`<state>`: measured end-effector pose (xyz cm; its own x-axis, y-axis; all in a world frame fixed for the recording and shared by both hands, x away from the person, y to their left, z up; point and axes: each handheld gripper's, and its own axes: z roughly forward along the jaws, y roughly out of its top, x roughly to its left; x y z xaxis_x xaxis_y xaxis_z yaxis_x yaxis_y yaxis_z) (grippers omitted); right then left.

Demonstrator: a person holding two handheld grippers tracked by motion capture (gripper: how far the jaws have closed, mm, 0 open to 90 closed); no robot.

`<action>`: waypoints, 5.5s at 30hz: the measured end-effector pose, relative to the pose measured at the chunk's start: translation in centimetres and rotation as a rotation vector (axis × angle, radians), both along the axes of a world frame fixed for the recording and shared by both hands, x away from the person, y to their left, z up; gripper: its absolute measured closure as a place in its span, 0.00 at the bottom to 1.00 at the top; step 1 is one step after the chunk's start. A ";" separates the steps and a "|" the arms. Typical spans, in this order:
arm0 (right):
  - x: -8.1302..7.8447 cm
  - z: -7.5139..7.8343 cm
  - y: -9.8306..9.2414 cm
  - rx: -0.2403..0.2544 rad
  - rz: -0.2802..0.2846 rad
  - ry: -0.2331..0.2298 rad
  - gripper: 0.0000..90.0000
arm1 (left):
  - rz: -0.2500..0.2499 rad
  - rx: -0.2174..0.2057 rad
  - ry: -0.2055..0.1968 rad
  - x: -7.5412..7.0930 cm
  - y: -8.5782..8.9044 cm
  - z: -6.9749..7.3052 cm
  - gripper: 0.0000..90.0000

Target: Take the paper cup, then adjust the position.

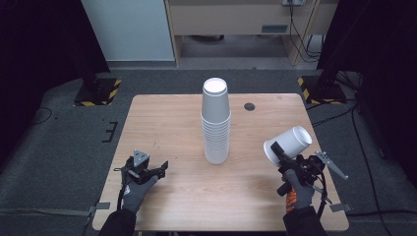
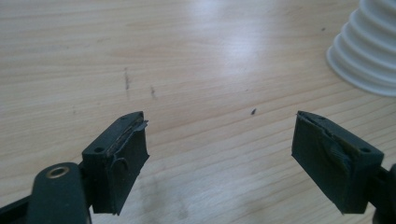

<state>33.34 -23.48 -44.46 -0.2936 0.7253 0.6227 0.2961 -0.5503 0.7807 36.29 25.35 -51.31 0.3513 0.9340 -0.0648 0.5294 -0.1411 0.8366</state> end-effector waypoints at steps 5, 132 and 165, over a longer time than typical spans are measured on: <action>-0.1 -0.3 0.0 0.020 0.000 0.009 0.14 | -0.033 -0.026 -0.036 -0.4 -0.6 0.8 0.20; -0.3 -1.5 0.5 0.278 0.096 0.094 0.14 | -0.593 -0.267 -0.402 1.8 -27.0 4.3 0.53; 0.0 -2.3 1.8 0.285 0.180 0.145 0.14 | -0.581 -0.287 -0.431 2.4 -27.7 4.1 0.76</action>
<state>33.33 -21.68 -46.73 -0.2948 0.4616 0.8367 0.5041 -0.6687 0.5465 38.73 -2.35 -47.19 0.8284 0.5597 -0.0227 0.0567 -0.0435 0.9974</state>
